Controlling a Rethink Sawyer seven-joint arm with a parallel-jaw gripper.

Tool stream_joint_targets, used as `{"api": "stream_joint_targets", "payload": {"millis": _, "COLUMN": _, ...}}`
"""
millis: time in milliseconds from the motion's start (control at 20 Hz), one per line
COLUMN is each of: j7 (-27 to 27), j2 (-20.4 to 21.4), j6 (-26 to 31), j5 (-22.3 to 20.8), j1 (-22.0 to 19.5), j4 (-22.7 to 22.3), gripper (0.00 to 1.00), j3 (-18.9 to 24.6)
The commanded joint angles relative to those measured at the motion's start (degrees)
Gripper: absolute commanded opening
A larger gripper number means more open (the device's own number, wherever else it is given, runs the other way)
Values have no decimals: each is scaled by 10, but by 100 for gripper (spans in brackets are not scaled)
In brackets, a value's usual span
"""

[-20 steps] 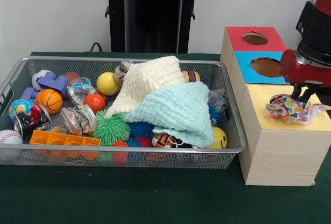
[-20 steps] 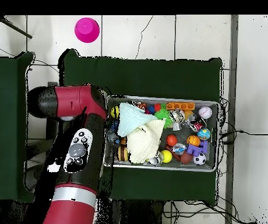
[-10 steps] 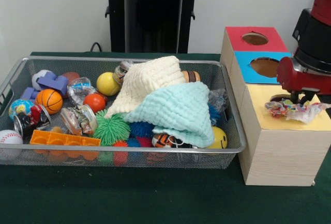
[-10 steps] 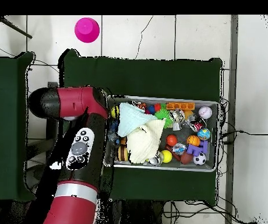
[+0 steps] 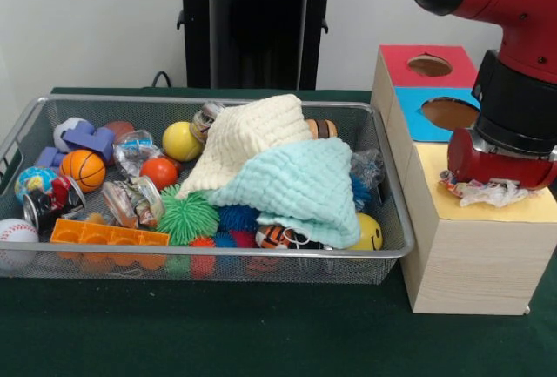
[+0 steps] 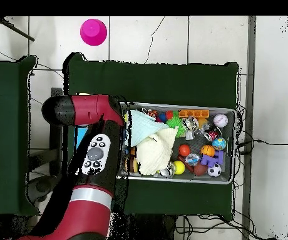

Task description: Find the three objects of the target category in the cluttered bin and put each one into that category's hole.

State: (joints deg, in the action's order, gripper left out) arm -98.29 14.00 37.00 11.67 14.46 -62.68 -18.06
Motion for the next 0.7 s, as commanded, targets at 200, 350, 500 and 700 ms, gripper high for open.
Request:
{"api": "stream_joint_targets", "payload": {"millis": 200, "j7": -94, "j2": -73, "j6": -128, "j5": -12, "j1": -44, "j4": -25, "gripper": 0, "j3": 68}}
{"api": "stream_joint_targets", "payload": {"millis": 350, "j7": -94, "j2": -59, "j6": -98, "j5": -9, "j1": -41, "j4": -28, "gripper": 0, "j3": 63}}
{"api": "stream_joint_targets", "payload": {"millis": 500, "j7": -99, "j2": -26, "j6": -28, "j5": -3, "j1": -31, "j4": -34, "gripper": 0, "j3": 47}}
{"api": "stream_joint_targets", "payload": {"millis": 700, "j7": -96, "j2": 74, "j6": 170, "j5": 11, "j1": -15, "j4": -37, "gripper": 0, "j3": 20}}
